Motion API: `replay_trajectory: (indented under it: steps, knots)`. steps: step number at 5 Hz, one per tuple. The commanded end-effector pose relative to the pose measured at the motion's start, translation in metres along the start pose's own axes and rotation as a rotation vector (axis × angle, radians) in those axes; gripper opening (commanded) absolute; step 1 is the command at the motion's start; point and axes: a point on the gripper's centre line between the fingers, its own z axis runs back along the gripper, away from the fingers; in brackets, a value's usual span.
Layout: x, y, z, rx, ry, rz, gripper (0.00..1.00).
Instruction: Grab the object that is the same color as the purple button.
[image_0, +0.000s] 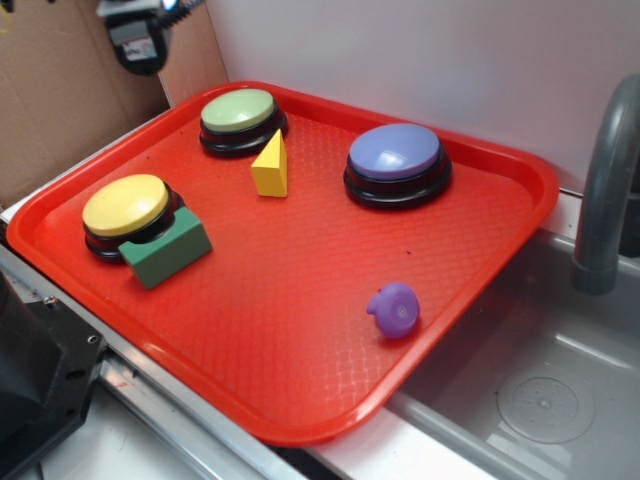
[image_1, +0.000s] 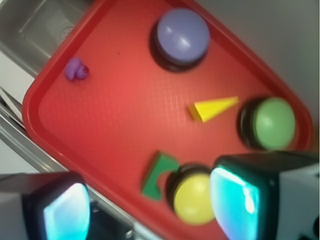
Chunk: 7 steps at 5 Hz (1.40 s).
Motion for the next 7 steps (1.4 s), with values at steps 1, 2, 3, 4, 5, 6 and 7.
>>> replay_trajectory:
  steps: [1, 2, 3, 4, 5, 6, 7]
  knots:
    - [0.057, -0.020, -0.014, 0.016, -0.164, -0.461, 1.00]
    - [0.084, -0.040, -0.033, -0.033, -0.191, -0.660, 1.00]
    - [0.099, -0.059, -0.059, -0.044, -0.246, -0.753, 1.00]
    - [0.104, -0.070, -0.082, -0.046, -0.270, -0.777, 1.00]
    - [0.108, -0.080, -0.107, -0.032, -0.268, -0.776, 1.00]
    - [0.105, -0.085, -0.124, -0.075, -0.223, -0.755, 1.00]
    - [0.102, -0.089, -0.136, -0.102, -0.193, -0.755, 1.00]
